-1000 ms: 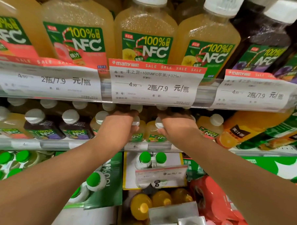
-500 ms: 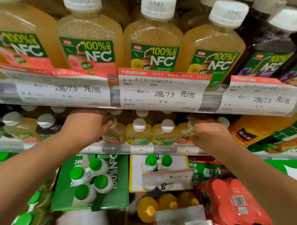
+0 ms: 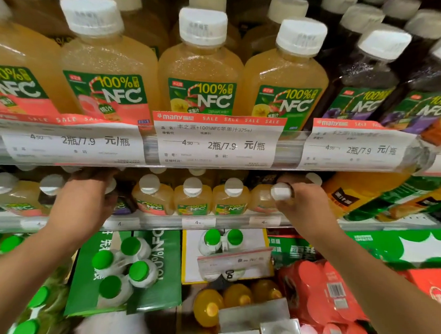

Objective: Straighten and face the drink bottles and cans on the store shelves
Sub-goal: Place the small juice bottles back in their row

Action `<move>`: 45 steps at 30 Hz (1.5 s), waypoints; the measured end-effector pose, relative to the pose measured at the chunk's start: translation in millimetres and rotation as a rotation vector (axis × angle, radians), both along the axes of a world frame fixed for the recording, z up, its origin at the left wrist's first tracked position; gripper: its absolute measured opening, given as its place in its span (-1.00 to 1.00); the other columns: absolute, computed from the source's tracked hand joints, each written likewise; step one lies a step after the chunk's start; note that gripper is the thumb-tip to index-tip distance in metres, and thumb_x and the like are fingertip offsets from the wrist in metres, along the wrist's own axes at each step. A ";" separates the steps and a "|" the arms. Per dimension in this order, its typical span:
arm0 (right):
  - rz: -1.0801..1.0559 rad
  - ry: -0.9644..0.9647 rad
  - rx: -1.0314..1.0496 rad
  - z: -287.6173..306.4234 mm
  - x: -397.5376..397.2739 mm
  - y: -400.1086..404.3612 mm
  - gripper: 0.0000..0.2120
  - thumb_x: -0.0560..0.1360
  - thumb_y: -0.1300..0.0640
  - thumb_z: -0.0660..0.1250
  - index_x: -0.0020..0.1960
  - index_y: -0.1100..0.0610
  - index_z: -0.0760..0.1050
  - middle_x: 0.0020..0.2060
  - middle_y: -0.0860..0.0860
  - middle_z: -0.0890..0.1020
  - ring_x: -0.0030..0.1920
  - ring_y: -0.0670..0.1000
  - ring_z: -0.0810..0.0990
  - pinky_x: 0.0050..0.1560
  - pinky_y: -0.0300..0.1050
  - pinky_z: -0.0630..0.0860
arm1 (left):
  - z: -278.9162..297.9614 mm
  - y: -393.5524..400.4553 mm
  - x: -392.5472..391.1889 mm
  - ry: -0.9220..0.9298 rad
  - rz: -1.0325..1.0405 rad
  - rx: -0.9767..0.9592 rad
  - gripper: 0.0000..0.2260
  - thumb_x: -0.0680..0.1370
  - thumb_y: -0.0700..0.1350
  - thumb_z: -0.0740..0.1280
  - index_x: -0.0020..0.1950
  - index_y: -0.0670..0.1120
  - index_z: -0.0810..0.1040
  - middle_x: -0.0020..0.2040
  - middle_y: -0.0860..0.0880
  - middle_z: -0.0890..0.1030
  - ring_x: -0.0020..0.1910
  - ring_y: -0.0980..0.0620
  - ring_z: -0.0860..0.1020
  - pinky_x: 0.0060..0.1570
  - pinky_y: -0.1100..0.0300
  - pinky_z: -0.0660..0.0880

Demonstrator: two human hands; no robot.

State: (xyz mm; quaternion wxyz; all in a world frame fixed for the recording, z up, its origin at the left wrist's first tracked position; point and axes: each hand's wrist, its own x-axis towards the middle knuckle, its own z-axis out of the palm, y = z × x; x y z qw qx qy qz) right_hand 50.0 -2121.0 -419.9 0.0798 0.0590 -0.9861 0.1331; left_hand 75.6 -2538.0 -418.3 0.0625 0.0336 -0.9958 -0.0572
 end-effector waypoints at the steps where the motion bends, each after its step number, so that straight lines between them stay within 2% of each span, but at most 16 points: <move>1: 0.009 -0.025 -0.034 5.6 6.2 1.0 -0.88 0.42 0.14 0.54 -0.11 0.13 0.63 -0.32 -0.04 0.52 -0.27 0.05 0.46 -0.29 -0.08 0.37 | -6.5 -6.4 -0.8 0.018 0.034 0.013 -0.78 0.37 -0.25 0.55 -0.01 -0.17 0.66 -0.20 -0.37 0.63 -0.23 -0.44 0.59 -0.31 -0.05 0.45; 3: 0.029 -0.028 -0.079 16.3 18.2 -2.0 -0.77 0.46 0.09 0.53 0.10 0.04 0.63 -0.13 -0.05 0.62 -0.09 0.03 0.53 -0.14 0.00 0.50 | -14.3 -18.1 -0.8 0.001 0.122 0.060 -0.74 0.41 -0.15 0.56 0.07 -0.13 0.67 -0.15 -0.33 0.67 -0.16 -0.40 0.61 -0.22 -0.10 0.56; 6: 0.100 0.057 -0.103 27.0 32.7 -17.1 -0.59 0.43 0.13 0.57 0.24 0.07 0.58 0.06 0.04 0.65 0.07 0.12 0.54 -0.04 0.11 0.56 | -8.2 -20.3 1.4 -0.017 0.170 0.116 -0.76 0.44 -0.08 0.55 0.05 -0.14 0.67 -0.17 -0.31 0.67 -0.15 -0.37 0.62 -0.21 -0.10 0.57; 10: 0.148 0.232 -0.138 42.4 45.5 -37.5 -0.53 0.36 0.20 0.61 0.23 0.16 0.58 0.06 0.11 0.63 0.05 0.18 0.54 -0.08 0.12 0.57 | 0.0 -19.1 16.0 0.020 0.115 0.210 -0.77 0.43 -0.11 0.58 0.02 -0.15 0.67 -0.20 -0.25 0.67 -0.18 -0.32 0.63 -0.20 -0.06 0.54; 13: 0.184 0.295 -0.174 50.8 55.5 -55.2 -0.58 0.38 0.21 0.59 0.20 0.20 0.59 0.06 0.14 0.62 0.04 0.21 0.56 -0.11 0.08 0.56 | -0.6 -26.5 37.6 0.060 0.041 0.268 -0.66 0.42 -0.20 0.57 0.16 -0.14 0.62 0.00 -0.15 0.66 -0.10 -0.23 0.61 -0.14 0.04 0.47; 15: 0.229 0.323 -0.154 53.8 60.7 -64.6 -0.64 0.44 0.15 0.53 0.19 0.22 0.60 0.07 0.14 0.62 0.02 0.21 0.58 -0.15 0.06 0.56 | 2.0 -31.6 51.3 0.111 0.028 0.342 -0.61 0.45 -0.21 0.54 0.25 -0.08 0.58 0.12 -0.07 0.63 0.01 -0.14 0.58 -0.03 0.02 0.52; 19: 0.314 0.360 -0.163 53.3 71.3 -93.9 -0.62 0.44 0.09 0.49 0.19 0.24 0.60 0.09 0.15 0.59 0.01 0.20 0.58 -0.15 0.09 0.56 | 11.1 -37.1 78.8 0.158 0.011 0.419 -0.61 0.46 -0.18 0.53 0.26 -0.06 0.56 0.14 -0.02 0.60 0.10 -0.06 0.54 0.08 0.04 0.46; 24: 0.406 0.189 -0.306 46.9 71.4 -156.3 -0.62 0.46 0.09 0.51 0.24 0.16 0.57 0.12 0.06 0.57 0.00 0.08 0.56 -0.09 -0.04 0.54 | 12.0 -47.7 112.9 0.122 0.084 0.574 -0.66 0.49 -0.11 0.50 0.22 0.06 0.52 0.09 0.11 0.53 0.02 0.10 0.51 -0.03 0.20 0.38; 28: 0.408 -0.002 -0.426 44.6 57.7 -220.3 -0.65 0.47 -0.01 0.51 0.21 0.05 0.58 0.06 -0.06 0.59 -0.05 -0.02 0.55 -0.05 -0.21 0.50 | 6.8 -59.8 131.8 0.087 0.109 0.625 -0.67 0.50 -0.07 0.49 0.22 0.10 0.52 0.10 0.14 0.53 0.04 0.10 0.53 0.01 0.12 0.46; 30: 0.379 -0.025 -0.444 41.3 50.2 -247.2 -0.63 0.45 0.03 0.56 0.21 0.03 0.59 0.02 -0.07 0.60 -0.05 -0.06 0.54 0.00 -0.40 0.39 | 5.2 -64.7 138.0 0.076 0.128 0.633 -0.67 0.50 -0.06 0.49 0.23 0.09 0.52 0.11 0.14 0.53 0.05 0.09 0.53 0.02 0.09 0.48; 32: 0.357 -0.034 -0.401 33.3 41.3 -269.9 -0.61 0.45 -0.01 0.56 0.22 0.06 0.59 -0.09 -0.06 0.60 -0.12 -0.05 0.55 -0.06 -0.37 0.31 | 4.2 -69.9 143.5 0.065 0.139 0.628 -0.66 0.50 -0.04 0.50 0.24 0.10 0.52 0.11 0.16 0.52 0.04 0.12 0.51 0.01 0.16 0.44; 35: 0.322 0.006 -0.196 21.2 25.4 -298.2 -0.62 0.49 -0.13 0.50 0.09 0.15 0.62 -0.26 0.00 0.65 -0.14 0.12 0.62 -0.04 -0.06 0.37 | 2.7 -76.7 150.8 0.063 0.155 0.651 -0.65 0.49 -0.06 0.52 0.22 0.09 0.53 0.09 0.17 0.52 0.04 0.16 0.49 0.04 0.31 0.35; 37: 0.281 -0.136 -0.050 26.2 17.8 -315.3 -0.64 0.56 -0.17 0.39 0.03 0.15 0.58 -0.16 0.08 0.68 -0.01 0.19 0.63 0.01 0.01 0.47 | 2.9 -79.3 154.9 0.058 0.170 0.665 -0.65 0.48 -0.05 0.52 0.21 0.11 0.52 0.08 0.19 0.50 0.02 0.18 0.48 -0.01 0.25 0.38; 40: 0.303 -0.257 0.145 32.6 12.9 -333.7 -0.75 0.65 -0.13 0.25 -0.03 0.05 0.42 -0.01 0.10 0.66 0.10 0.21 0.61 -0.04 0.02 0.44 | 3.6 -81.1 159.1 0.042 0.174 0.671 -0.65 0.49 -0.02 0.51 0.22 0.16 0.50 0.08 0.21 0.48 0.01 0.21 0.47 -0.04 0.18 0.42; 42: 0.307 -0.290 0.224 32.0 10.0 -339.9 -0.80 0.66 -0.10 0.24 0.08 0.02 0.46 0.03 0.08 0.63 0.13 0.20 0.59 -0.06 0.01 0.40 | 3.0 -81.2 160.4 0.030 0.172 0.688 -0.65 0.50 -0.02 0.50 0.23 0.19 0.49 0.08 0.22 0.48 0.02 0.22 0.47 -0.04 0.19 0.42; 45: 0.326 -0.331 0.297 28.0 6.4 -346.0 -0.77 0.66 -0.08 0.26 0.18 0.06 0.47 0.06 0.09 0.61 0.13 0.20 0.60 -0.11 -0.05 0.38 | 0.7 -81.0 160.9 0.028 0.166 0.704 -0.62 0.49 -0.06 0.52 0.21 0.20 0.49 0.08 0.24 0.46 0.02 0.24 0.47 -0.05 0.26 0.38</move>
